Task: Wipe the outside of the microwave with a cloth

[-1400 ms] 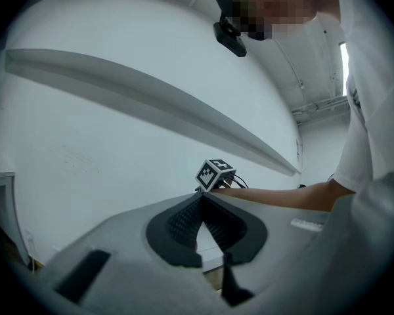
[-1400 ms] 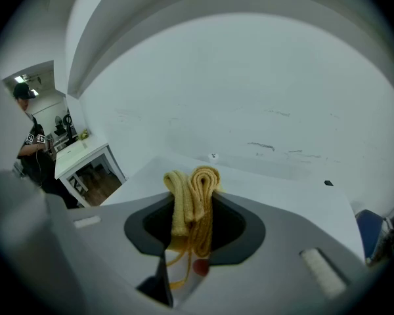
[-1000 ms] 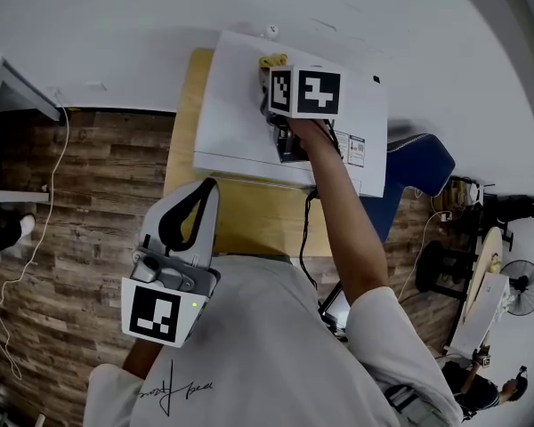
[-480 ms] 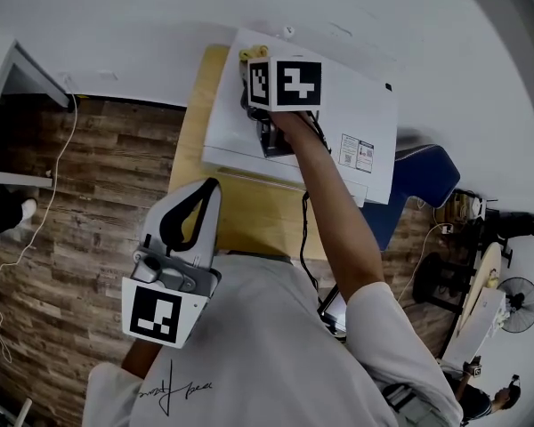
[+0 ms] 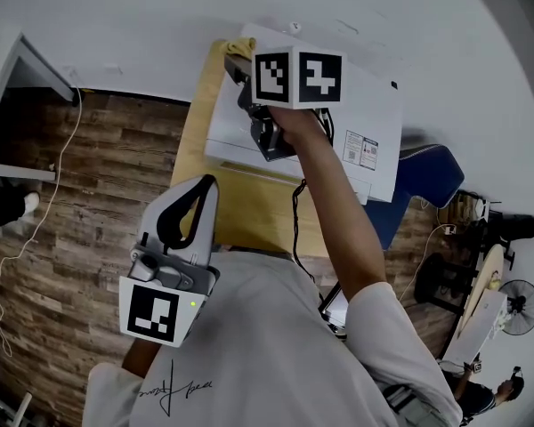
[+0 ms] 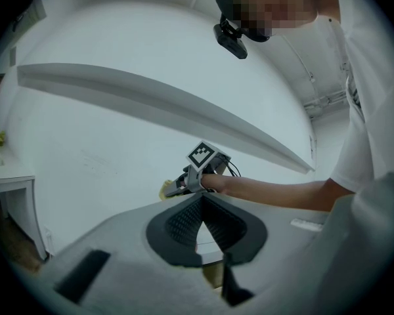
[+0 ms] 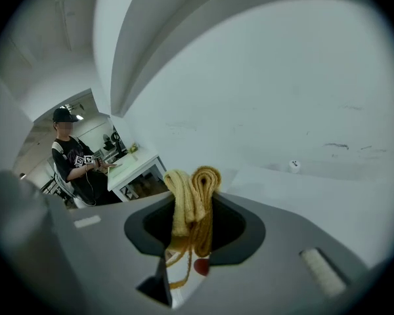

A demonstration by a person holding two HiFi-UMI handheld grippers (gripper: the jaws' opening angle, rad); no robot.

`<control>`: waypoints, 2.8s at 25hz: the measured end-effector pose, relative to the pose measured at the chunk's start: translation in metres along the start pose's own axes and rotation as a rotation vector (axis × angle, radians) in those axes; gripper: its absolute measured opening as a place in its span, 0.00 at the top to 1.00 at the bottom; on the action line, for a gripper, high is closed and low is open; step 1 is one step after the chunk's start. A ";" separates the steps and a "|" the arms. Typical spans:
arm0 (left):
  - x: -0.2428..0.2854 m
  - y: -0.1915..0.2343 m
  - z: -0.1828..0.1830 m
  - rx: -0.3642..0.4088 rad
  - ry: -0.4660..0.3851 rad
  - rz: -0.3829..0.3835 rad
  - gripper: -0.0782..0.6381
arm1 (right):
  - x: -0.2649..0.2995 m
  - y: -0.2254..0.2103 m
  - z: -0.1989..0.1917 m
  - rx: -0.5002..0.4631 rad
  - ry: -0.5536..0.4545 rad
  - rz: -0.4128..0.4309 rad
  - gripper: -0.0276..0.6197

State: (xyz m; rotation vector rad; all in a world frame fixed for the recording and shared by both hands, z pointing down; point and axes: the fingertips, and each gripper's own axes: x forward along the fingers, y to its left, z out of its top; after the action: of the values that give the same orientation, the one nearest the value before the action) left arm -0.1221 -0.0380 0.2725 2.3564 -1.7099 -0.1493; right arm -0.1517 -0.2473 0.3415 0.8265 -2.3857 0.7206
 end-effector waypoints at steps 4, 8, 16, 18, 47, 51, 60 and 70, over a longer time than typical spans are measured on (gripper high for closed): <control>0.010 -0.011 -0.001 0.012 0.005 -0.048 0.89 | -0.030 -0.017 0.002 0.005 -0.023 -0.010 0.77; 0.023 -0.026 -0.005 0.023 0.011 -0.108 0.89 | -0.065 -0.054 0.002 0.019 -0.049 -0.068 0.77; 0.040 -0.066 -0.010 0.059 0.017 -0.231 0.89 | -0.146 -0.134 -0.021 0.045 -0.050 -0.231 0.77; 0.046 -0.073 -0.010 0.060 0.020 -0.253 0.89 | -0.164 -0.155 -0.027 0.064 -0.048 -0.259 0.77; 0.082 -0.109 -0.018 0.054 0.035 -0.304 0.89 | -0.259 -0.300 -0.128 0.068 0.127 -0.684 0.77; 0.075 -0.102 -0.017 0.054 0.036 -0.295 0.89 | -0.253 -0.294 -0.128 0.048 0.129 -0.716 0.77; 0.063 -0.085 -0.011 0.037 0.017 -0.278 0.89 | -0.244 -0.283 -0.125 0.085 0.101 -0.718 0.77; 0.051 -0.070 -0.007 0.045 0.004 -0.277 0.89 | -0.224 -0.259 -0.117 0.068 0.090 -0.692 0.77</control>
State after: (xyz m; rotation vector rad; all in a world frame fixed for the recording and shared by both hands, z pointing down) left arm -0.0392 -0.0646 0.2652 2.6149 -1.3905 -0.1531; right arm 0.2084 -0.2600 0.3709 1.4980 -1.8109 0.5294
